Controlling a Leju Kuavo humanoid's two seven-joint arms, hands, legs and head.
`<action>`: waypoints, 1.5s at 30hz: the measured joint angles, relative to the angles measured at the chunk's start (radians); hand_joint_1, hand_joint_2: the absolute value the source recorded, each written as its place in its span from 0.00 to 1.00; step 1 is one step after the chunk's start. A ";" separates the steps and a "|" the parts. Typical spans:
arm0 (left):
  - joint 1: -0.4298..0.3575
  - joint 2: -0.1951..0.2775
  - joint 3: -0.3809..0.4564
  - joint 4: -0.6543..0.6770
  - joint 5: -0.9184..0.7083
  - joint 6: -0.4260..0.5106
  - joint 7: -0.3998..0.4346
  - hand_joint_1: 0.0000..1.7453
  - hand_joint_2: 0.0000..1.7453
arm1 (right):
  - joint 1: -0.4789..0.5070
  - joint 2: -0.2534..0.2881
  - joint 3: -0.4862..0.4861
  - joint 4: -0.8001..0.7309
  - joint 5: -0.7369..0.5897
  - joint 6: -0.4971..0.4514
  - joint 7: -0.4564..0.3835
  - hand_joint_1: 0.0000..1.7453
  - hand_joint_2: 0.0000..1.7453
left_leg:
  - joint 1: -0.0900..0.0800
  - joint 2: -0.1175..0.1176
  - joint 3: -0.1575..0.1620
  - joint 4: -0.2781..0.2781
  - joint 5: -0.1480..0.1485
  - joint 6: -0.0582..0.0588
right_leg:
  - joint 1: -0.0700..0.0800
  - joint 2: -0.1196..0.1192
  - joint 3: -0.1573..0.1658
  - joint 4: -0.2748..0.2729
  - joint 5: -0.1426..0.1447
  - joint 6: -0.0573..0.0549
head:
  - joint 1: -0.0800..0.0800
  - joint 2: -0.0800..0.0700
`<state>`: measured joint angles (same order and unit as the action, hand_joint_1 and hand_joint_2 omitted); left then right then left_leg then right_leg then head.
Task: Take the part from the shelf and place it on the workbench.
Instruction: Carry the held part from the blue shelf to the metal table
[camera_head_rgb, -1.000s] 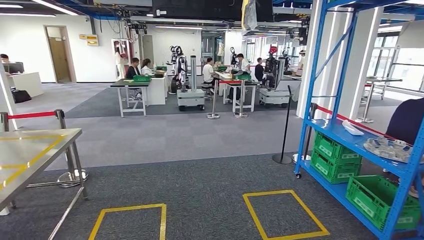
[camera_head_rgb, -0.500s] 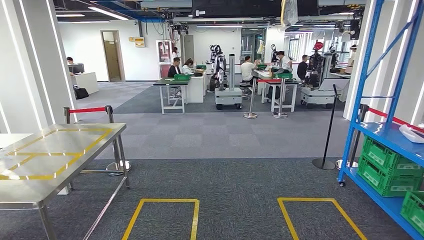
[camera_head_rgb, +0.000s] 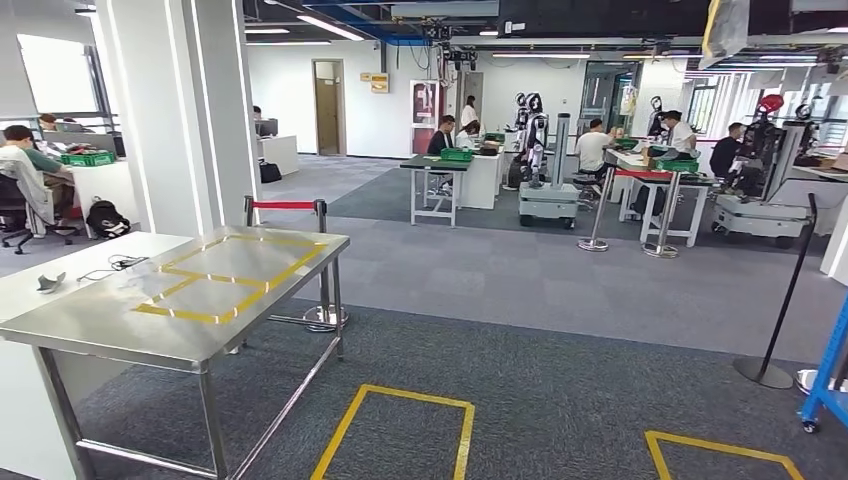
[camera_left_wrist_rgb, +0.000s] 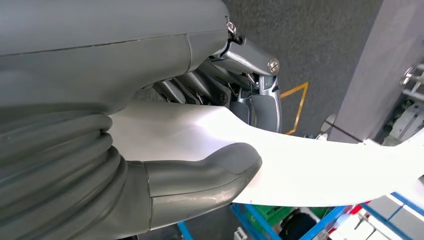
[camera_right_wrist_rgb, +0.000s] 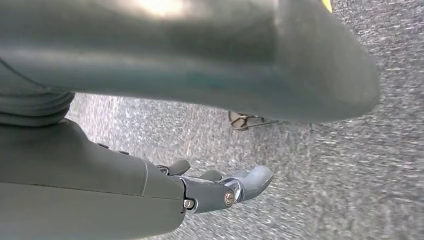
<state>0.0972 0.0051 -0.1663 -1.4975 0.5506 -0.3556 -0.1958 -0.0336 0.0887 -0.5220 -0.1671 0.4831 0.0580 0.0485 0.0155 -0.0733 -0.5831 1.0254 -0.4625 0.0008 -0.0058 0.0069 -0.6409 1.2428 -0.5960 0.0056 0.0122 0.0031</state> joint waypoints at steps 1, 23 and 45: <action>-0.002 -0.003 0.000 0.000 -0.002 0.000 0.002 1.00 1.00 | 0.000 0.000 -0.001 0.000 -0.001 -0.002 0.005 0.00 0.00 | 0.001 -0.014 0.000 0.001 0.000 -0.002 | -0.001 0.019 0.033 -0.077 0.040 -0.003 | 0.000 0.000; -0.074 -0.036 0.001 0.027 -0.023 -0.018 0.054 1.00 1.00 | -0.012 0.019 -0.049 0.000 -0.049 -0.024 0.012 0.00 0.00 | -0.011 0.109 0.012 -0.004 -0.011 -0.006 | 0.012 -0.132 0.102 -0.215 0.079 -0.013 | -0.005 0.000; -0.084 -0.021 -0.013 0.055 0.004 -0.022 0.019 1.00 1.00 | 0.000 0.023 -0.075 0.000 -0.004 -0.006 0.013 0.00 0.00 | -0.006 0.066 -0.135 0.273 -0.125 -0.047 | 0.003 -0.070 0.086 -0.230 0.108 -0.051 | -0.009 0.000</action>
<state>0.0135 -0.0162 -0.1797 -1.4425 0.5543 -0.3772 -0.1767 -0.0333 0.1122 -0.5968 -0.1675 0.4789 0.0518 0.0615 0.0095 -0.0071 -0.7176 1.2988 -0.5879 -0.0467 -0.0029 -0.0633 -0.5552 1.0128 -0.4881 -0.0453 0.0030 0.0031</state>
